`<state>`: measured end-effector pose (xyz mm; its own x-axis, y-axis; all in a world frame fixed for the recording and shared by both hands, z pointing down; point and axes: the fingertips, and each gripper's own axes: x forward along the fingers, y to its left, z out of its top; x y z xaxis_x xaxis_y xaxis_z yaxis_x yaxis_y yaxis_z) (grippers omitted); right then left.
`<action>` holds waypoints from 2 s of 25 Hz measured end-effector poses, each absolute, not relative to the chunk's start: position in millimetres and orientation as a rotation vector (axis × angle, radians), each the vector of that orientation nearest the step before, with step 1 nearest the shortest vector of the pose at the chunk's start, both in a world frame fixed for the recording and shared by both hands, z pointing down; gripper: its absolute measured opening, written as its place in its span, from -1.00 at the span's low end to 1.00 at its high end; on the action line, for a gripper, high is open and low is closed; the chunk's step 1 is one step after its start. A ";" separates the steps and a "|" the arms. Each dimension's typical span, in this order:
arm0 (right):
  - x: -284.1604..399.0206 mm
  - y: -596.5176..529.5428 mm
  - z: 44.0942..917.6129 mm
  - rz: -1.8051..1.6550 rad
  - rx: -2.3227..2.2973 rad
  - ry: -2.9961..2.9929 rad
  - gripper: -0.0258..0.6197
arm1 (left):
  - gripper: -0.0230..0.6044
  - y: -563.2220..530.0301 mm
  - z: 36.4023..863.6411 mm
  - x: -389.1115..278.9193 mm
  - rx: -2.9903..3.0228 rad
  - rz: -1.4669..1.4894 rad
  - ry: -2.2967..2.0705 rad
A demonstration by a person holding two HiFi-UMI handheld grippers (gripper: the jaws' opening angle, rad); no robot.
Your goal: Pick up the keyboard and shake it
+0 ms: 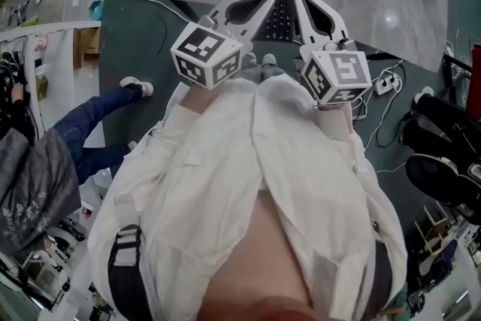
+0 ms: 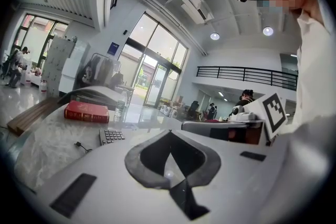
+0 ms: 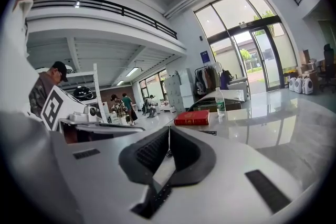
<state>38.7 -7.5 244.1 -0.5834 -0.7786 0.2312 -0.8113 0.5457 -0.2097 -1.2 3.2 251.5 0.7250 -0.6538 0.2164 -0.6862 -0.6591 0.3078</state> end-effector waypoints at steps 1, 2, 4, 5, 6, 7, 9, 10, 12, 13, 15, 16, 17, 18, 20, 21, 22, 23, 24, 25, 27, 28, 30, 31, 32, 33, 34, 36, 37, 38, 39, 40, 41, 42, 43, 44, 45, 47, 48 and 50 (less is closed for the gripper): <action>36.8 -7.1 245.1 0.452 1.367 -2.665 -0.83 | -0.89 3.7 252.0 -1.5 2.563 0.125 -1.035; 34.9 -6.6 245.8 0.454 1.361 -2.667 -0.83 | -0.89 4.1 252.2 -1.8 2.564 0.128 -1.032; 31.8 -5.5 247.1 0.460 1.347 -2.670 -0.83 | -0.89 4.1 252.8 -2.1 2.565 0.131 -1.024; 30.3 -4.7 248.5 0.465 1.333 -2.672 -0.83 | -0.89 3.7 253.5 -1.7 2.565 0.131 -1.018; 28.2 -3.3 250.4 0.473 1.309 -2.676 -0.83 | -0.89 3.5 254.6 -1.0 2.565 0.132 -1.011; 25.7 -1.3 252.7 0.482 1.278 -2.681 -0.83 | -0.89 3.5 255.7 0.0 2.565 0.134 -1.003; 21.4 2.6 257.2 0.496 1.223 -2.684 -0.83 | -0.89 3.6 257.9 2.4 2.567 0.139 -0.987; 20.5 3.2 259.0 0.499 1.211 -2.680 -0.83 | -0.89 3.1 258.8 3.2 2.566 0.141 -0.981; 20.9 2.9 262.0 0.507 1.210 -2.668 -0.83 | -0.89 1.0 261.1 3.5 2.560 0.143 -0.977; 22.0 3.0 263.9 0.513 1.213 -2.661 -0.83 | -0.89 0.4 262.9 3.7 2.556 0.145 -0.976; 25.8 3.4 269.4 0.525 1.220 -2.646 -0.83 | -0.89 0.4 268.5 5.9 2.550 0.154 -0.968; 28.4 3.0 272.7 0.529 1.223 -2.640 -0.83 | -0.89 0.4 271.9 7.9 2.550 0.159 -0.961; 30.9 1.6 275.6 0.531 1.226 -2.637 -0.83 | -0.89 -0.3 275.1 9.9 2.552 0.163 -0.953; 32.6 -0.2 277.8 0.532 1.227 -2.637 -0.83 | -0.89 -1.4 277.6 11.2 2.554 0.166 -0.945; 33.0 -2.7 280.2 0.533 1.219 -2.640 -0.83 | -0.89 -2.5 280.9 11.3 2.555 0.166 -0.933; 32.8 -3.4 281.0 0.534 1.215 -2.640 -0.83 | -0.89 -2.7 282.4 10.6 2.552 0.164 -0.930; 33.0 -4.2 282.1 0.537 1.214 -2.638 -0.83 | -0.89 -3.0 284.2 9.9 2.547 0.162 -0.928; 34.1 -5.0 283.7 0.542 1.217 -2.633 -0.83 | -0.89 -3.4 286.3 9.8 2.541 0.161 -0.926; 35.9 -5.3 285.8 0.550 1.222 -2.628 -0.83 | -0.89 -3.5 288.5 10.5 2.536 0.162 -0.923; 38.3 -4.7 288.5 0.561 1.228 -2.622 -0.83 | -0.89 -2.9 290.9 11.9 2.532 0.162 -0.918; 43.3 -2.4 296.0 0.583 1.234 -2.609 -0.83 | -0.89 -1.7 296.2 15.2 2.527 0.162 -0.907; 45.3 -1.6 300.1 0.594 1.233 -2.601 -0.83 | -0.89 -2.2 298.8 16.3 2.523 0.162 -0.903; 48.4 0.4 307.2 0.620 1.225 -2.584 -0.83 | -0.89 -3.2 303.4 17.1 2.508 0.159 -0.899; 49.4 1.7 310.6 0.633 1.220 -2.577 -0.83 | -0.89 -2.9 305.9 17.5 2.500 0.159 -0.896; 49.6 2.8 314.3 0.645 1.215 -2.571 -0.83 | -0.89 -2.3 309.0 17.9 2.492 0.160 -0.892; 49.0 3.4 318.4 0.655 1.209 -2.566 -0.83 | -0.89 -1.5 313.1 18.5 2.485 0.165 -0.888; 47.8 3.7 322.8 0.662 1.202 -2.562 -0.83 | -0.89 -0.5 317.9 19.5 2.477 0.173 -0.884; 45.9 3.7 331.7 0.671 1.190 -2.553 -0.83 | -0.89 1.7 327.8 22.8 2.460 0.192 -0.877; 45.3 3.7 335.7 0.676 1.182 -2.550 -0.83 | -0.89 2.6 331.9 24.4 2.451 0.198 -0.874; 44.6 3.8 339.0 0.682 1.171 -2.549 -0.83 | -0.89 3.5 335.1 25.6 2.442 0.201 -0.872; 43.8 4.5 341.9 0.688 1.156 -2.549 -0.83 | -0.89 5.0 337.8 26.3 2.433 0.204 -0.868; 43.0 5.5 344.7 0.696 1.142 -2.548 -0.83 | -0.89 7.0 340.0 26.5 2.426 0.208 -0.864; 43.0 6.5 347.6 0.702 1.131 -2.543 -0.83 | -0.89 9.2 342.1 26.7 2.421 0.212 -0.859; 43.8 7.5 350.8 0.707 1.125 -2.534 -0.83 | -0.89 11.6 344.6 27.0 2.417 0.218 -0.853; 45.0 8.6 354.1 0.711 1.122 -2.525 -0.83 | -0.89 13.9 347.9 27.1 2.412 0.226 -0.847; 45.9 9.7 357.6 0.715 1.121 -2.516 -0.83 | -0.89 16.0 352.1 26.7 2.404 0.237 -0.843; 46.2 10.6 361.1 0.721 1.120 -2.509 -0.83 | -0.89 17.5 356.8 25.6 2.395 0.250 -0.843; 45.4 11.6 368.4 0.737 1.117 -2.497 -0.83 | -0.89 18.5 365.5 21.4 2.375 0.267 -0.846; 44.7 12.1 371.9 0.747 1.115 -2.492 -0.83 | -0.89 18.7 368.8 19.0 2.366 0.269 -0.849; 43.6 13.7 377.2 0.772 1.107 -2.486 -0.83 | -0.89 19.2 373.8 14.8 2.347 0.268 -0.853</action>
<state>43.6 13.7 377.2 -0.6524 -0.5872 0.4790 -0.7553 0.5558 -0.3473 14.8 19.2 373.8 0.7711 -0.5108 0.3803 -0.6365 -0.5997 0.4851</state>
